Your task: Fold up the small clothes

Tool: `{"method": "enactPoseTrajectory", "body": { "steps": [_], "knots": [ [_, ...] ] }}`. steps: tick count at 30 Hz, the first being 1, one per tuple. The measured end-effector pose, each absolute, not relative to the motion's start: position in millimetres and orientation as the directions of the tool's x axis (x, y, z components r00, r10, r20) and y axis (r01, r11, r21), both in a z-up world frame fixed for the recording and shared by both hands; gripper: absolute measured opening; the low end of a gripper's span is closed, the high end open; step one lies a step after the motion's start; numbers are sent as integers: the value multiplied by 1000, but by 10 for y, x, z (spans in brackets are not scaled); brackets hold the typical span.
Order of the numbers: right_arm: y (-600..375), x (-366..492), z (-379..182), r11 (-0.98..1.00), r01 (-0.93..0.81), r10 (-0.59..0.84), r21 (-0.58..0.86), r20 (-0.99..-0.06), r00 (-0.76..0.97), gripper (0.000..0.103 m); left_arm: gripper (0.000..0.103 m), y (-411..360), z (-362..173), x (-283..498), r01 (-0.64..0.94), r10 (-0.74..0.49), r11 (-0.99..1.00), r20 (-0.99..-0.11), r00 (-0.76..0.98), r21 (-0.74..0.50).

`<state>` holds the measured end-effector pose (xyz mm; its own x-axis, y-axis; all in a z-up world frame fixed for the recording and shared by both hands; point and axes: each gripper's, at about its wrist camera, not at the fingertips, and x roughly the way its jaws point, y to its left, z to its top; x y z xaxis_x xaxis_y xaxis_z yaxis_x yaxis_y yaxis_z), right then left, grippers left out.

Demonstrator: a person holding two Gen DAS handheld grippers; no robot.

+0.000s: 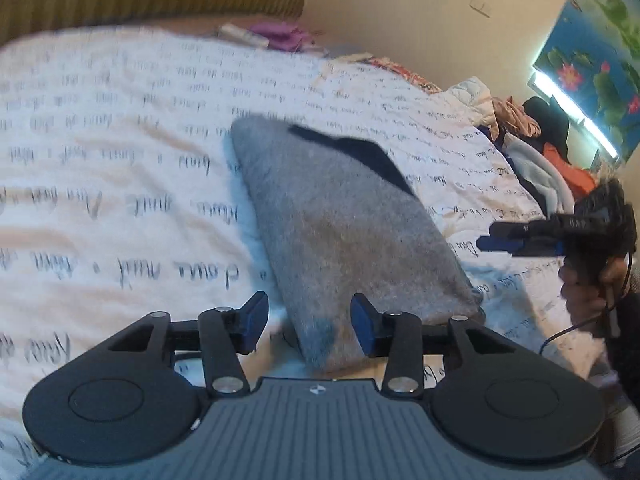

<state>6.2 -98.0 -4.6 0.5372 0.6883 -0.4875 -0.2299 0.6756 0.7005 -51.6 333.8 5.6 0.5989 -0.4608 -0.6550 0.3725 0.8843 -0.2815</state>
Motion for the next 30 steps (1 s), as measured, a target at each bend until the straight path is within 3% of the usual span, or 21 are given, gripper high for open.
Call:
{"method": "enactPoseTrajectory", "body": {
  "steps": [4, 8, 10, 11, 12, 14, 19, 23, 27, 30],
  "knots": [
    [-682, 701, -28, 651, -234, 710, 722, -470, 525, 49, 67, 2915, 189, -605, 523, -489, 844, -575, 656, -120],
    [-308, 1169, -83, 732, -242, 657, 636, -566, 498, 49, 66, 2511, -104, -579, 607, -462, 795, -636, 618, 13],
    [-173, 1330, -179, 770, -234, 625, 594, -624, 469, 46, 63, 2436, -273, -566, 617, -445, 787, -676, 588, 18],
    [-122, 1373, -245, 785, -244, 611, 569, -650, 451, 24, 64, 2421, -325, -579, 623, -452, 782, -682, 575, 6],
    [-82, 1391, -283, 801, -253, 595, 543, -672, 440, 11, 64, 2430, -372, -594, 630, -461, 776, -680, 570, 2],
    [-110, 1323, -289, 809, -284, 586, 514, -673, 452, 6, 64, 2487, -409, -624, 630, -466, 777, -679, 568, -6],
    [-379, 1334, -520, 785, -209, 602, 583, -641, 476, 3, 65, 2581, -434, -549, 620, -498, 781, -678, 540, -79],
    [-368, 1123, -256, 818, -195, 550, 542, -637, 540, 7, 65, 2540, -414, -506, 615, -492, 784, -684, 539, -79],
    [-245, 789, 188, 792, -311, 590, 524, -529, 610, 10, 67, 2642, -185, -570, 601, -508, 792, -662, 551, -108],
    [109, 821, 222, 789, -371, 610, 490, -553, 568, 10, 74, 2621, -85, -512, 600, -505, 796, -637, 583, -81]
  ]
}}
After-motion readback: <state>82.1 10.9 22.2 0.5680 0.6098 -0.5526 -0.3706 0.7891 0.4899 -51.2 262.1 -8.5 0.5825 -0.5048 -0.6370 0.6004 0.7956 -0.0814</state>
